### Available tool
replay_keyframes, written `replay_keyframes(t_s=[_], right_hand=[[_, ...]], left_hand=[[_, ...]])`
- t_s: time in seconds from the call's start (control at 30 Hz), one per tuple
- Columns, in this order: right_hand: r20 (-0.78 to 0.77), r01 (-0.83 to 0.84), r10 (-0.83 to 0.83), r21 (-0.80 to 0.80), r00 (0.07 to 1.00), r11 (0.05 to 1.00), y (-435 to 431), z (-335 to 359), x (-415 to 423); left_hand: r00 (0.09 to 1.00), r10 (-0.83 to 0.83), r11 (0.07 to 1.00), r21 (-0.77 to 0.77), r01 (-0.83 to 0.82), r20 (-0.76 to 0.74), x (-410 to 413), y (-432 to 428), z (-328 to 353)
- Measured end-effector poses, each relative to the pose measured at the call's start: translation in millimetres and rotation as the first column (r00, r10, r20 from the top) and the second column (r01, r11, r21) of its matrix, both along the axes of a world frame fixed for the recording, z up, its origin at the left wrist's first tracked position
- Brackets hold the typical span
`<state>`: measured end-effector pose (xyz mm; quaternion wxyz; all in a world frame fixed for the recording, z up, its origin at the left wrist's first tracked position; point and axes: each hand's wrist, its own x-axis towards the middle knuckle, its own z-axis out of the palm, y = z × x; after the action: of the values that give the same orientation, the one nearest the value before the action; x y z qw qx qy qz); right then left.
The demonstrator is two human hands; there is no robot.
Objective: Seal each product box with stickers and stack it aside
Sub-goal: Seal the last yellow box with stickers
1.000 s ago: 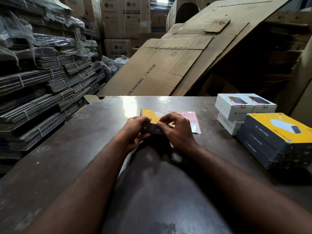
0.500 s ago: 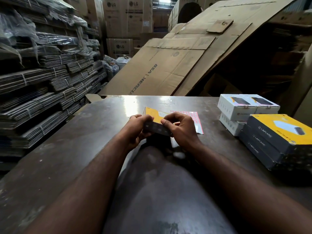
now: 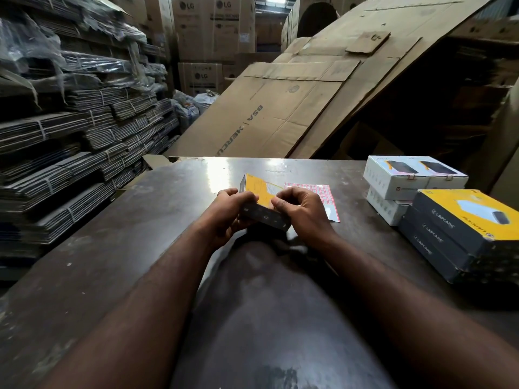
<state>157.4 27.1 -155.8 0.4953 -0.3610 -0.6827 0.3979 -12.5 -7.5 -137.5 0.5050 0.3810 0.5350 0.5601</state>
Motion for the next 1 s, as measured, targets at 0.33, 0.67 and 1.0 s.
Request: replay_keyframes(t_s=[0.33, 0.67, 1.0], right_hand=[[-0.152, 0.035, -0.031, 0.022, 0.988, 0.999, -0.8, 7.8, 2.9], [-0.024, -0.129, 0.129, -0.037, 0.991, 0.991, -2.9, 6.3, 0.7], [-0.021, -0.1, 0.101, 0.044, 0.995, 0.994, -4.4, 5.1, -1.0]], left_hand=[[0.999, 0.012, 1.0, -0.025, -0.013, -0.045, -1.4, -3.0, -1.4], [0.998, 0.01, 1.0, -0.009, -0.011, -0.054, -4.0, -1.7, -2.5], [0.999, 0.018, 1.0, -0.021, -0.019, -0.047, -3.8, -2.4, -2.7]])
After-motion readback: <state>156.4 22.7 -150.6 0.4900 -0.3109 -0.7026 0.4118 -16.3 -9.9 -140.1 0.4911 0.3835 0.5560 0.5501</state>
